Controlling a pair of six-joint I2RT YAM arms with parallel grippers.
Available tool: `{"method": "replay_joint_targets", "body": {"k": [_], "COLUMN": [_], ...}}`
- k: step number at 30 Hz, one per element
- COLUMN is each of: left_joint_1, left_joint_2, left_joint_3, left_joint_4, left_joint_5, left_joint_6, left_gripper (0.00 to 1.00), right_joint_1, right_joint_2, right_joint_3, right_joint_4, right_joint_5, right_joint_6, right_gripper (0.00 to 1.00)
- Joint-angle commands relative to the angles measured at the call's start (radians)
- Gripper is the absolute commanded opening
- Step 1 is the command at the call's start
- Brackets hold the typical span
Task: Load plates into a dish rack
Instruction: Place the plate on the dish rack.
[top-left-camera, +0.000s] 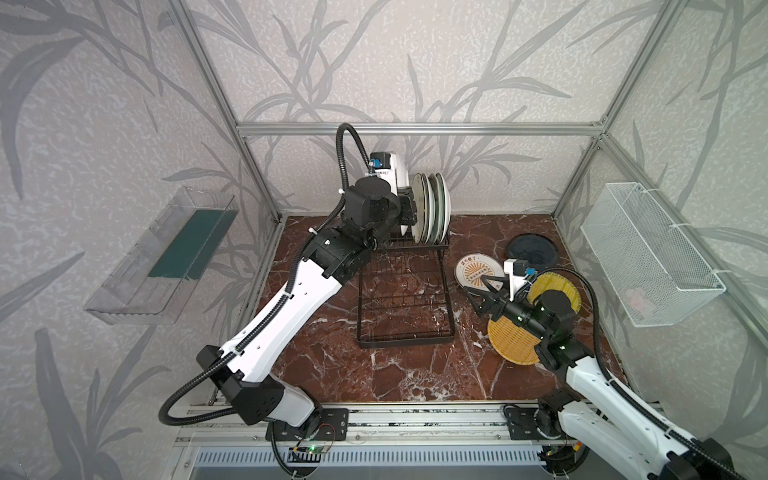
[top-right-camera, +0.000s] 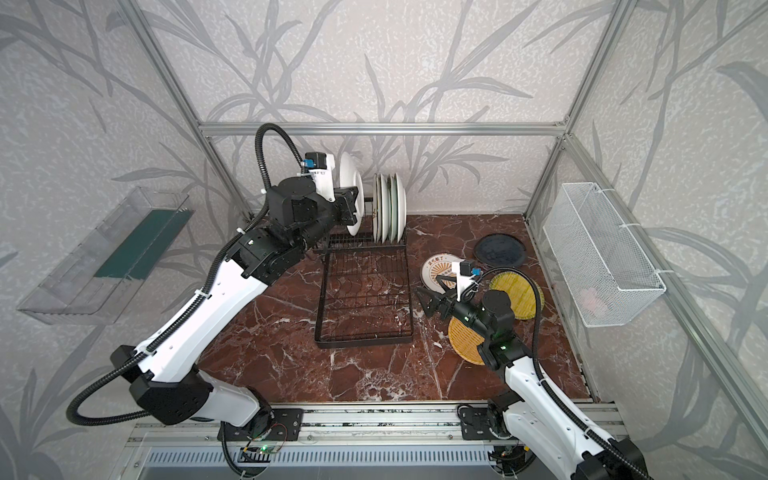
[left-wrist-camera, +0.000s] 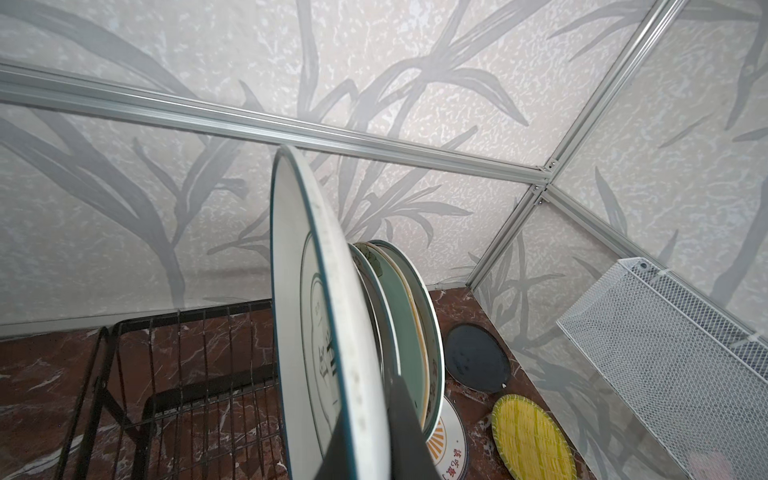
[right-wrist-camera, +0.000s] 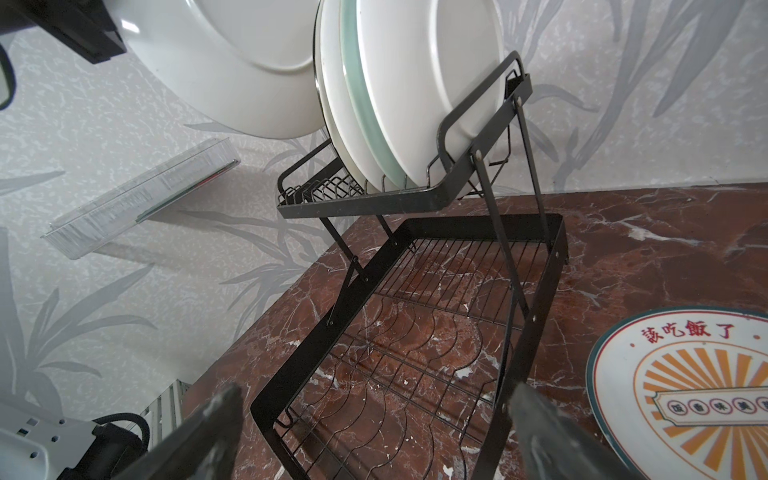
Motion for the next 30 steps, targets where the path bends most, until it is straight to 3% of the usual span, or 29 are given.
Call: {"method": "replay_joint_targets", "body": {"k": [1, 11, 30], "left_joint_1": [0.017, 0.045, 0.055], "left_joint_2": [0.032, 0.142, 0.207], "left_joint_3": [0.070, 0.125, 0.099], "left_joint_4": [0.066, 0.040, 0.049], "left_joint_5": [0.024, 0.030, 0.002], "left_joint_6": [-0.046, -0.083, -0.066], "left_gripper": [0.00, 0.00, 0.00], "right_joint_1": [0.016, 0.034, 0.036], "right_joint_2": [0.005, 0.034, 0.046], "right_joint_3": [-0.011, -0.008, 0.000], "right_joint_4": [0.058, 0.064, 0.044], "right_joint_5": [0.002, 0.008, 0.018], "right_joint_6": [-0.011, -0.018, -0.022], "right_gripper": [0.99, 0.99, 0.99]}}
